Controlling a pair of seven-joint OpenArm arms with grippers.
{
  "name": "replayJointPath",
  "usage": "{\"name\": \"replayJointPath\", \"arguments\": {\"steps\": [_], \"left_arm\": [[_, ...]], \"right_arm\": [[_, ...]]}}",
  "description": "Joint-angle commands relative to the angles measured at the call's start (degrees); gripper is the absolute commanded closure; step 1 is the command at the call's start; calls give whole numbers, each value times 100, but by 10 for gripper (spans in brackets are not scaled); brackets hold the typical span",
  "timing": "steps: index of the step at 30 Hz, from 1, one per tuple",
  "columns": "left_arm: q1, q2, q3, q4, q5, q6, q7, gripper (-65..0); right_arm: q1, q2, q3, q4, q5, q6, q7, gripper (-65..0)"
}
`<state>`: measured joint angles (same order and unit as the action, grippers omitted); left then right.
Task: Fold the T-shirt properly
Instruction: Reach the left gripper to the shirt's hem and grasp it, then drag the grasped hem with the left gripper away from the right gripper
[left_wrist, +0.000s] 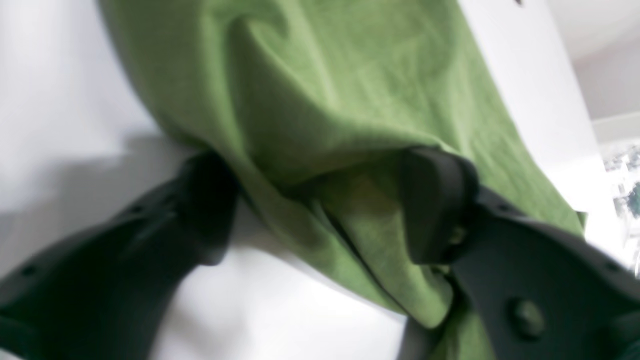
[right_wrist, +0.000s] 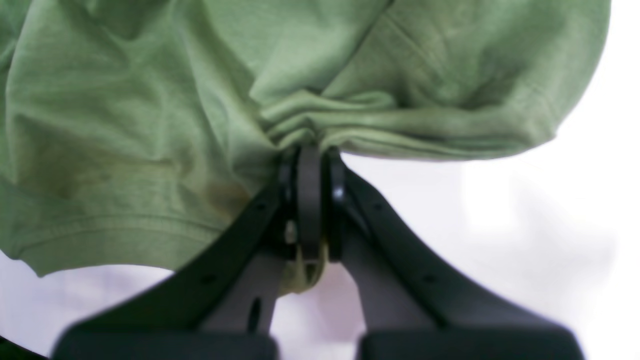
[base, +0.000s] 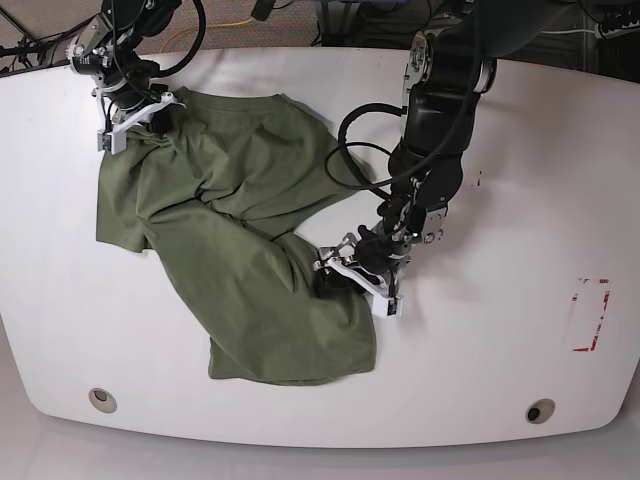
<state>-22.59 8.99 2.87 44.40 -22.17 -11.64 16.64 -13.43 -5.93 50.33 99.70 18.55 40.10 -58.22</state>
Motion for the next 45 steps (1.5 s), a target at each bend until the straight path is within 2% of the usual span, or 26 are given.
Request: {"name": "replayJointPath", "arguments": {"steps": [1, 5, 6, 16, 20, 22, 27, 31, 34, 39, 45], "left_arm": [[13, 1, -213, -40, 112, 184, 344, -246], [4, 1, -582, -49, 147, 184, 371, -19], [4, 1, -617, -58, 165, 184, 371, 0], [57, -359, -696, 303, -11, 148, 467, 0], [408, -904, -696, 1015, -591, 175, 889, 0], [663, -1194, -696, 1489, -1031, 184, 1074, 0], [1323, -1871, -863, 2386, -1743, 184, 1408, 0], [1938, -2240, -1426, 3045, -2174, 184, 1725, 0], [2430, -2407, -2015, 3582, -2271, 184, 2041, 0], [3353, -2433, -3131, 4645, -2297, 148, 2674, 0], [4224, -2425, -4169, 5718, -2314, 131, 3342, 0]], "right_arm": [[-33, 18, 18, 30, -197, -10, -196, 0], [2, 18, 0, 30, -197, -10, -196, 0], [2, 18, 0, 21, -197, -10, -196, 0], [169, 26, -149, 48, -197, -10, -214, 0], [117, 264, -764, 197, -206, -10, -214, 0], [117, 308, -1186, 241, -206, -10, -214, 0], [134, 387, -1670, 241, -197, -10, -214, 0], [143, 475, -2215, 241, -197, -10, -214, 0], [152, 545, -2611, 241, -189, -10, -214, 0], [134, 554, -3103, 302, -197, -10, -214, 0], [161, 571, -3753, 496, -197, -10, -214, 0]]}}
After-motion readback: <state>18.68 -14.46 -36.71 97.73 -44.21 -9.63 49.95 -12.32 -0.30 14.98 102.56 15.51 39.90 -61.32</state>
